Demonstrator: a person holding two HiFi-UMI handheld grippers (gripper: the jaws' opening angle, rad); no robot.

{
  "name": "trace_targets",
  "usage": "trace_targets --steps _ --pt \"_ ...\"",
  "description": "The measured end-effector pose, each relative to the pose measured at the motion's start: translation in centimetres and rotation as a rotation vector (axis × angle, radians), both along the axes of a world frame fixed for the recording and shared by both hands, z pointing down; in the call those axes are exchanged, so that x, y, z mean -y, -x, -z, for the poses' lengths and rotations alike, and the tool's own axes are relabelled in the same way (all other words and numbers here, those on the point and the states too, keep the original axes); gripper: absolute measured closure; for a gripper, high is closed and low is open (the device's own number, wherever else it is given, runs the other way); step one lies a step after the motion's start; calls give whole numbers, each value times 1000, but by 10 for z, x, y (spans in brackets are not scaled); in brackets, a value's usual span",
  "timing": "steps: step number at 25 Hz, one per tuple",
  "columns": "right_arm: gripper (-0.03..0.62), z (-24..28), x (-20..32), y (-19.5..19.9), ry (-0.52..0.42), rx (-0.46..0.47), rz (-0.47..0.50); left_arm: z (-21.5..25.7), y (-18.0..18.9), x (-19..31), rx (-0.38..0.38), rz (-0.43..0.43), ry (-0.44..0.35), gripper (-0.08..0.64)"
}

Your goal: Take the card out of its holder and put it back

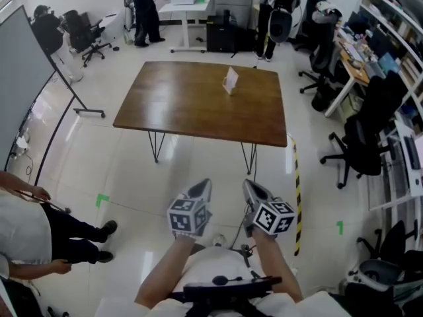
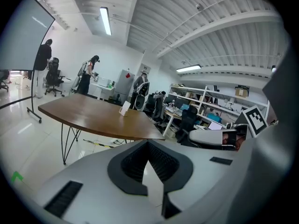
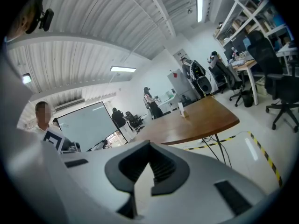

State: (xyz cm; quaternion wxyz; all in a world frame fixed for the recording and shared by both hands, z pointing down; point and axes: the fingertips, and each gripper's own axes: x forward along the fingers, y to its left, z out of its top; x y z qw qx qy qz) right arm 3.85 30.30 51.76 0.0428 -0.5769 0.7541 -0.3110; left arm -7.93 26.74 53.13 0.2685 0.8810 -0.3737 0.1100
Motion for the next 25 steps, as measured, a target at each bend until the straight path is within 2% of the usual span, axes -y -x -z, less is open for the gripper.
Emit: trace_targets --steps 5,9,17,25 --pt "588 0 21 -20 -4 14 15 3 -19 18 8 17 -8 565" --pt "588 -2 33 -22 -1 22 29 3 -23 28 10 24 -6 565" --pt "588 -14 58 -36 23 29 16 -7 -43 52 8 -1 15 563" --pt "588 -17 110 -63 36 18 -1 -8 -71 110 1 -20 14 563"
